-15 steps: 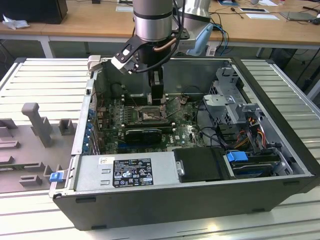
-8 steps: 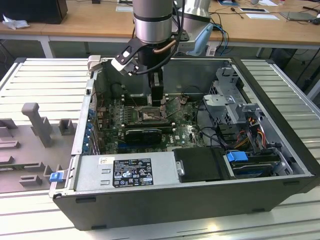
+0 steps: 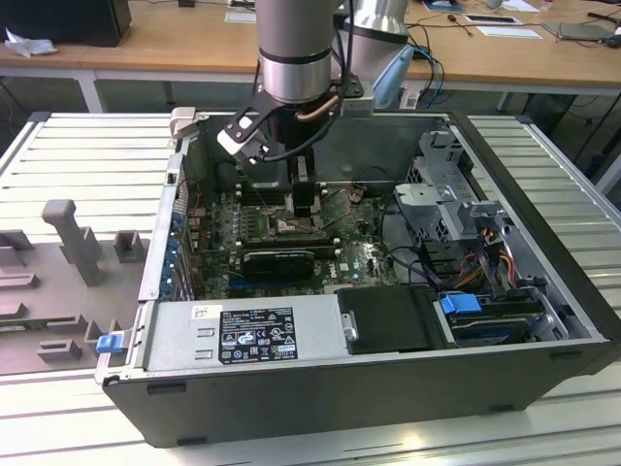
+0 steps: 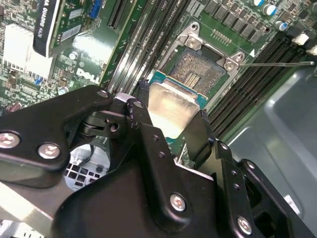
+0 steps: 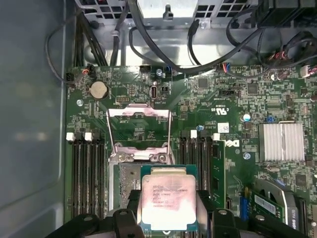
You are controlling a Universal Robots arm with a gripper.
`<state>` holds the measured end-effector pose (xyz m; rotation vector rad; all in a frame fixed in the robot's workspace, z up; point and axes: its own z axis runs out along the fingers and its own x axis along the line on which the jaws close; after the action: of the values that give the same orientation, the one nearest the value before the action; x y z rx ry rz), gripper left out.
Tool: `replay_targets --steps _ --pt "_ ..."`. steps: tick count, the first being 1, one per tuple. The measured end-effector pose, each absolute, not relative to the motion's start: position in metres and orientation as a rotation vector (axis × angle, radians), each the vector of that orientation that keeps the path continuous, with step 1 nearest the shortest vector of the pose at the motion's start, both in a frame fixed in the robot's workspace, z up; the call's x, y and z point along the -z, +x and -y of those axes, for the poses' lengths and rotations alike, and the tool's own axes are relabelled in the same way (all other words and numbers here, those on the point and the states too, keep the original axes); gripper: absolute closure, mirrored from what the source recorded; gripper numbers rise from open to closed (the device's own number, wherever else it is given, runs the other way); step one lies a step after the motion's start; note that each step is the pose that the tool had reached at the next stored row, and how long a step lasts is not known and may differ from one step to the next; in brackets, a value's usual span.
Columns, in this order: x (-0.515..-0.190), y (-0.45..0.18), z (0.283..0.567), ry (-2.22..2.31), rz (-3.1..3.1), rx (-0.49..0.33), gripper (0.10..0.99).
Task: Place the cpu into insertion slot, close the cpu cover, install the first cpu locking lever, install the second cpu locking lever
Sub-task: 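Place the cpu into insertion slot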
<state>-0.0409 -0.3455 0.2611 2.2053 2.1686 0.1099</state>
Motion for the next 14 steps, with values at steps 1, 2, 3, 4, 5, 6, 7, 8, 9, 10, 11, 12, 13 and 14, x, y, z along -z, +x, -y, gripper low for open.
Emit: replay_targets --steps 1,2,3,4,5,6,7,8,9,10,11,12,13,14 --pt "-0.260 -0.041 0.345 2.205 -2.169 -0.110 0.557" --pt "-0.259 -0.041 0.345 2.205 -2.169 -0.110 0.557" --pt "-0.258 -0.041 0.345 2.205 -2.169 -0.110 0.557" --pt "-0.257 -0.041 0.345 2.205 -2.168 -0.110 0.557" --pt "-0.256 -0.041 0.344 2.205 -2.169 -0.110 0.557" --pt "-0.255 -0.041 0.344 2.205 -2.169 -0.110 0.557" --pt "-0.254 -0.041 0.343 2.205 -2.169 -0.110 0.557" --pt "-0.252 -0.041 0.341 2.205 -2.169 -0.110 0.557" --pt "-0.250 -0.041 0.340 2.205 -2.169 -0.110 0.557" --pt "-0.246 -0.041 0.337 2.205 -2.169 -0.110 0.557" --pt "-0.244 -0.041 0.336 2.205 -2.169 -0.110 0.557" --pt "-0.243 -0.041 0.335 2.205 -2.169 -0.110 0.557" --pt "-0.241 -0.042 0.333 2.205 -2.169 -0.110 0.557" --pt "-0.239 -0.043 0.332 2.205 -2.169 -0.110 0.557"
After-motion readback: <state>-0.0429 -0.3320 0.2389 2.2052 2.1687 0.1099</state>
